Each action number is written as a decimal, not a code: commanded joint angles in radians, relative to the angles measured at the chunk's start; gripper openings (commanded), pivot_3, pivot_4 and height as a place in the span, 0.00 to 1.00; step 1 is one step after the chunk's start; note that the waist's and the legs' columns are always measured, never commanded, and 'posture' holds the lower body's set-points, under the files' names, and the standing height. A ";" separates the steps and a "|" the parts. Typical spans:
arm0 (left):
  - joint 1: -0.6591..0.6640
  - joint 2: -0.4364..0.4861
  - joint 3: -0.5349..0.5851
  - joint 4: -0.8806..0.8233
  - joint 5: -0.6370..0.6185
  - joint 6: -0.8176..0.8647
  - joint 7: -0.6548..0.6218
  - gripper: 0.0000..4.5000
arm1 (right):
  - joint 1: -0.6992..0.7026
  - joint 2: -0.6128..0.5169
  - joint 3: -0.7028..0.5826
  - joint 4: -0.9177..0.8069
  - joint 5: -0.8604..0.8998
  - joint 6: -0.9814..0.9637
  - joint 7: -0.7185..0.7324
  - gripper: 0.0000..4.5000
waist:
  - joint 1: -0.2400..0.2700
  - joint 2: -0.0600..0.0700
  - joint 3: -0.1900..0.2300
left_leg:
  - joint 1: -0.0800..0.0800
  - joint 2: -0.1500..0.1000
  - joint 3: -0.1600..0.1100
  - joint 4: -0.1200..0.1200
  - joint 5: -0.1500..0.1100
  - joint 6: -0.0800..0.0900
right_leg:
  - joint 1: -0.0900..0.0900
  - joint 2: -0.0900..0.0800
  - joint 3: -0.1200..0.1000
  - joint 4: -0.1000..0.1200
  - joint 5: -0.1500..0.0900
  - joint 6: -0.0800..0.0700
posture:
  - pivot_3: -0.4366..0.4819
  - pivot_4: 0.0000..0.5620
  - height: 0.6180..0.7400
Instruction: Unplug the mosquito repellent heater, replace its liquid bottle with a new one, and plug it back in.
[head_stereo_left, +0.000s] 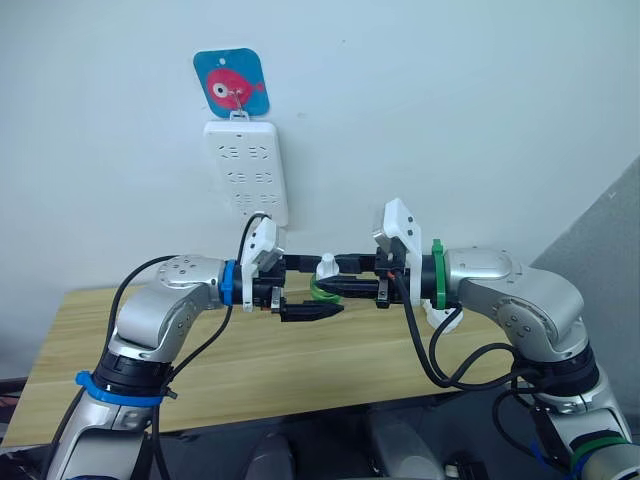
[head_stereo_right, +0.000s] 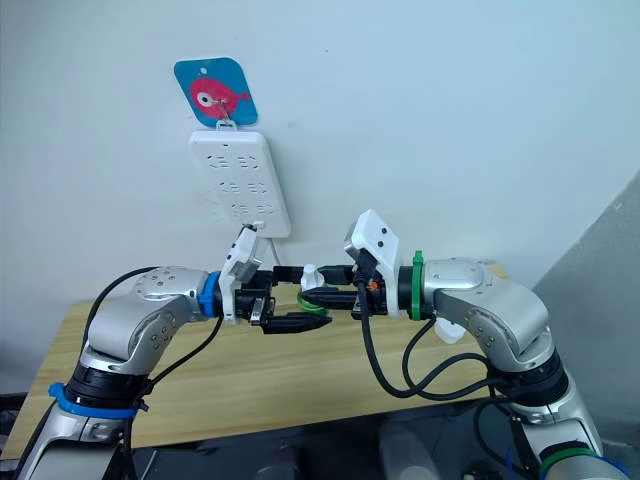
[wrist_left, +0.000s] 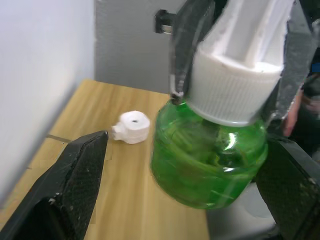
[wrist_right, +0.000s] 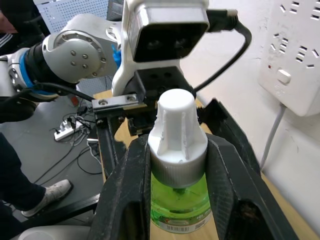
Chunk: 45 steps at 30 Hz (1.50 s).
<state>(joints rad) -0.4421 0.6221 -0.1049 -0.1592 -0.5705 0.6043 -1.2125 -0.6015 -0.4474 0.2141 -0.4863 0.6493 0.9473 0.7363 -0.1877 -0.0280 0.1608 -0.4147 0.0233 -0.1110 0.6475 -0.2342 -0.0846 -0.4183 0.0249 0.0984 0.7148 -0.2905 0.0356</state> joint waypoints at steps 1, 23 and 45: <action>-0.021 -0.005 -0.003 -0.021 -0.019 -0.001 -0.016 1.00 | -0.016 0.000 -0.018 -0.041 0.021 -0.005 -0.002 0.25 | -0.005 0.000 -0.002 | 0.000 0.000 0.000 0.000 0.000 0.000 | 0.000 0.000 0.000 0.000 0.000 0.000 | 0.28 0.14 1.00; -0.019 -0.028 -0.023 -0.003 0.013 -0.056 -0.026 0.52 | -0.010 -0.016 0.015 -0.047 0.016 -0.012 0.021 0.25 | -0.007 0.004 -0.008 | 0.014 0.002 0.000 -0.002 0.000 0.000 | 0.014 0.004 0.001 -0.002 -0.003 0.000 | 0.28 0.14 1.00; 0.069 -0.134 -0.006 0.030 0.157 -0.255 0.202 0.52 | 0.197 0.211 0.061 -0.170 -0.221 -0.103 -0.421 0.71 | -0.009 0.004 -0.012 | 0.014 0.004 0.001 -0.002 0.000 0.000 | 0.013 0.006 0.003 -0.002 -0.003 0.001 | 0.25 0.14 1.00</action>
<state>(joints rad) -0.3672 0.4924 -0.1296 -0.1065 -0.4136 0.3720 -1.0150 -0.3997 -0.2452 0.2765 -0.6418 0.4478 0.8763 0.3390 -0.1964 -0.0239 0.1489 -0.4004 0.0270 -0.1106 0.6450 -0.2346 -0.0843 -0.4049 0.0315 0.1013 0.7131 -0.2937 0.0362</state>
